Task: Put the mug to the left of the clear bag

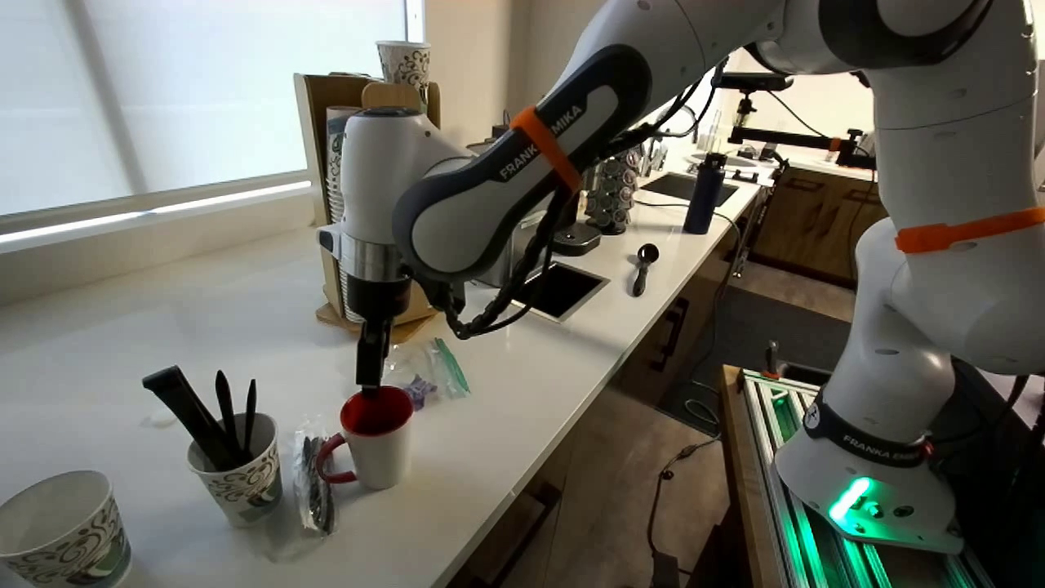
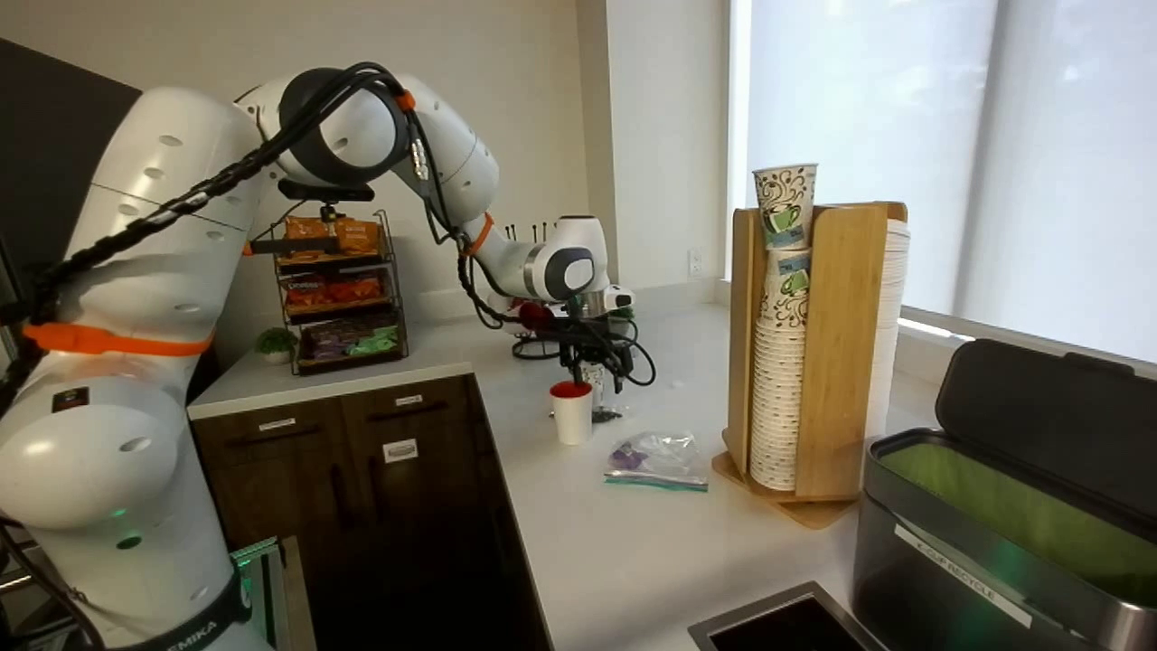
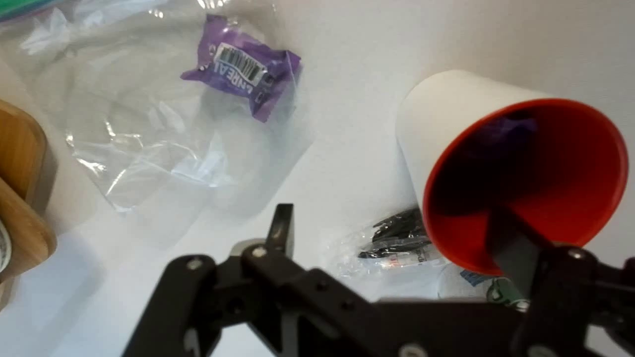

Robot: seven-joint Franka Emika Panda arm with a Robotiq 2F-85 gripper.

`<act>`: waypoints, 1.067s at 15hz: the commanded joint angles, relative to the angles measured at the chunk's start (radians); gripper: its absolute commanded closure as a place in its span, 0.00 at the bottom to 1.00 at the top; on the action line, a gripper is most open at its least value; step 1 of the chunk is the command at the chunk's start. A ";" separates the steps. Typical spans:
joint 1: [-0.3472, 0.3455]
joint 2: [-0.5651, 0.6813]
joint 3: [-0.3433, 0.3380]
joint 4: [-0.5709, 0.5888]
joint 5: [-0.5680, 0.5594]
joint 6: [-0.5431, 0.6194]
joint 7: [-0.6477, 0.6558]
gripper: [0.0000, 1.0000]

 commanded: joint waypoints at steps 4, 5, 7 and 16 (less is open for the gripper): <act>0.008 0.074 0.003 0.091 0.014 -0.093 -0.011 0.44; 0.010 0.078 0.001 0.099 0.012 -0.104 -0.008 0.54; 0.023 0.082 -0.008 0.110 0.001 -0.134 0.016 0.69; 0.063 0.046 -0.061 0.126 -0.114 -0.261 0.043 0.98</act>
